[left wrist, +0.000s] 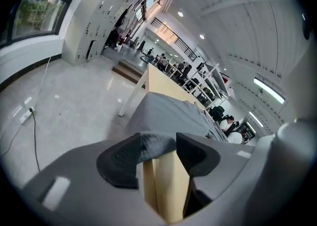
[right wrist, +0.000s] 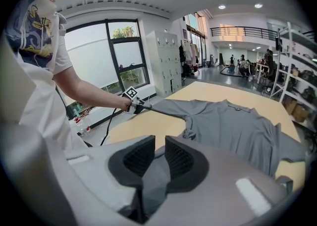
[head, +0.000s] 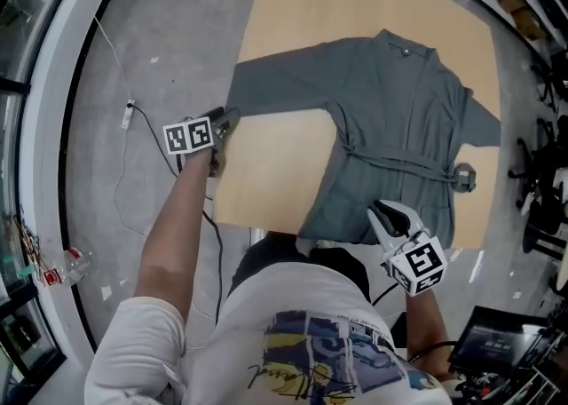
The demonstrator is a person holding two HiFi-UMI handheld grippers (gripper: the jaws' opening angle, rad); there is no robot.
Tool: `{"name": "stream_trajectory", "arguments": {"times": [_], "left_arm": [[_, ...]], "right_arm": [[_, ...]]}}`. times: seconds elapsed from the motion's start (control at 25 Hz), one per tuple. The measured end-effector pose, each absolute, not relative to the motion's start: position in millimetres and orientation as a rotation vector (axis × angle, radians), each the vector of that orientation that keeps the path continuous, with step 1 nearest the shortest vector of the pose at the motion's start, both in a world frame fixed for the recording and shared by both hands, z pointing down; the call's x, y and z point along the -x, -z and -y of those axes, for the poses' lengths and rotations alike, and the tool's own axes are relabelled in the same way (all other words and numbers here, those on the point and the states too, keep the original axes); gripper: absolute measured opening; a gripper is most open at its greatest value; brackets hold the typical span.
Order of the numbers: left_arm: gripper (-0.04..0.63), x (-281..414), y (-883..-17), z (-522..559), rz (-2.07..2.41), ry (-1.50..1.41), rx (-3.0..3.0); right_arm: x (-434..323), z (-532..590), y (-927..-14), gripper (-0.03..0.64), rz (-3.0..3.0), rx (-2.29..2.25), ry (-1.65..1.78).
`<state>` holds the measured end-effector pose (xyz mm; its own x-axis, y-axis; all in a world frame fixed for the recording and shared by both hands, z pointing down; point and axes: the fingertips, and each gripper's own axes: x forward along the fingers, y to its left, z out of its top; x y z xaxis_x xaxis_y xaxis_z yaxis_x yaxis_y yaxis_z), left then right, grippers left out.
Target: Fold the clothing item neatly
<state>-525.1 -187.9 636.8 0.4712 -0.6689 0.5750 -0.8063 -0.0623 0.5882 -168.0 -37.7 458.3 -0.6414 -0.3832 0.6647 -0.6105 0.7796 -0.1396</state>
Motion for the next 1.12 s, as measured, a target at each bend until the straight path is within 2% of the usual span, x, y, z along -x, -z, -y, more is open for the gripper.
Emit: {"name": "stream_trajectory", "arguments": {"times": [0.28,0.48,0.84,1.12], "left_arm": [[0.151,527.5,-642.7,189.6,1.245,-0.154,-1.762],[0.034,537.5,-630.6,197.6,1.346,-0.131,-1.758],[0.026,527.7,-577.0,215.9,1.532,-0.098,-1.831],[0.026,486.0,-516.6,238.0,1.604,-0.134,-1.964]], "right_arm": [[163.5,29.6,-462.9,0.049,2.325,-0.741,-0.487],[146.2,30.4,-463.9,0.049,2.329,-0.768,-0.484],[93.5,34.2,-456.3,0.049,2.362,-0.806,-0.464],[32.3,32.9,-455.7,0.049,2.369,-0.857,-0.5]]}}
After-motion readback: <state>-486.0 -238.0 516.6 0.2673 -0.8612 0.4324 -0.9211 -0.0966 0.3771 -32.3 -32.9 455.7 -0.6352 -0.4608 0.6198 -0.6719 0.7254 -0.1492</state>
